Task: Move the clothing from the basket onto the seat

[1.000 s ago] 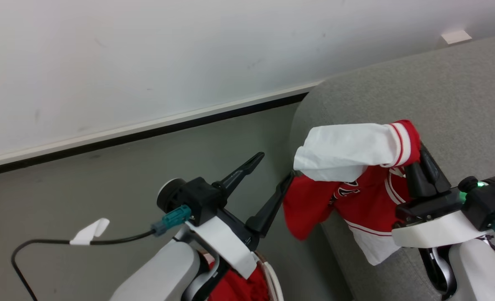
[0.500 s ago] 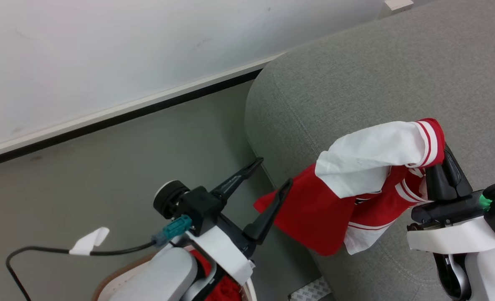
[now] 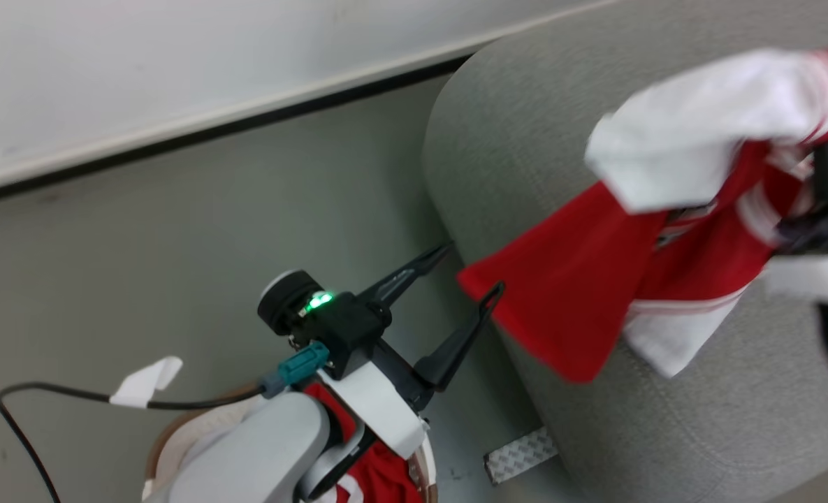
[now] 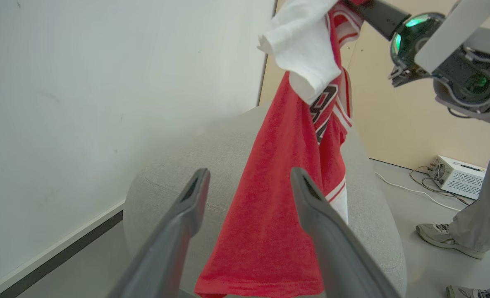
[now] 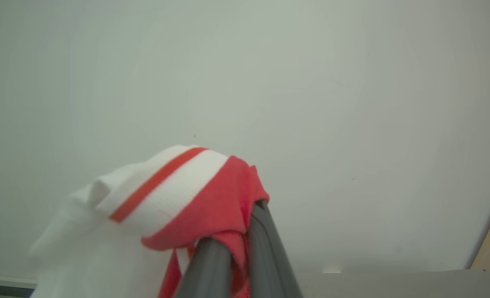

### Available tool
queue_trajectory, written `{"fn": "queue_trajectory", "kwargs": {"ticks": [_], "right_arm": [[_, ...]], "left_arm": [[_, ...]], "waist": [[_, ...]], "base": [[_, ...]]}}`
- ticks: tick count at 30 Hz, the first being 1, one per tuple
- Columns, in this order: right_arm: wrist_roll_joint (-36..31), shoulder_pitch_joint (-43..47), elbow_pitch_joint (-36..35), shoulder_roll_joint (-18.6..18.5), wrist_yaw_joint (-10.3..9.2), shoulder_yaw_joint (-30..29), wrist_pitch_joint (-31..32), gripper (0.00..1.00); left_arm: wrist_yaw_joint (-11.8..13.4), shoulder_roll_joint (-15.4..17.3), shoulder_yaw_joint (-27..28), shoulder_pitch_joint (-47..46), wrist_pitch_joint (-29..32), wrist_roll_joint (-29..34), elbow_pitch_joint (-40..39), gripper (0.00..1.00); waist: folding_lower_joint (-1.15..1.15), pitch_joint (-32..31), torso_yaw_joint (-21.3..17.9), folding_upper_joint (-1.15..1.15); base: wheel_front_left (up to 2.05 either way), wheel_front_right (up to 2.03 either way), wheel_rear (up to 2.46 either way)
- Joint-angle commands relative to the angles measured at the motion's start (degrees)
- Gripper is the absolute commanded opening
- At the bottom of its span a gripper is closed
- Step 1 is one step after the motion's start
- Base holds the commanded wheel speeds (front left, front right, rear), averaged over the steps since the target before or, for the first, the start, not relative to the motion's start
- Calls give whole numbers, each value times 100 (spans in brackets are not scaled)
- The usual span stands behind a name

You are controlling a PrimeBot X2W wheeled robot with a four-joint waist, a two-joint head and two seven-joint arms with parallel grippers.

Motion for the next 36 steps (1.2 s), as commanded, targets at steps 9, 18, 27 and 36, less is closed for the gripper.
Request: {"fn": "queue_trajectory", "kwargs": {"ticks": [9,18,27,36], "right_arm": [[188,-1602,296,-1089,-13,-724,561,0],[-181,-2816,990,-2102,-13,-1124,1040,0],[-434,-2871,2593,-2292,-13,-1036,1268,0],[-292,-2469,4155,-2157,-13,-581,2279,0]], "left_arm": [[-100,278,36,-345,146,132,-322,100],[-130,367,93,-529,86,142,-420,100],[-146,355,97,-655,16,139,-407,100],[-134,410,139,-696,-49,65,-289,100]], "waist": [[0,1187,823,0],[0,1755,1363,0],[0,2138,1657,0],[0,2243,1741,0]], "base": [[0,0,0],[0,0,0],[0,0,0],[0,0,0]]}}
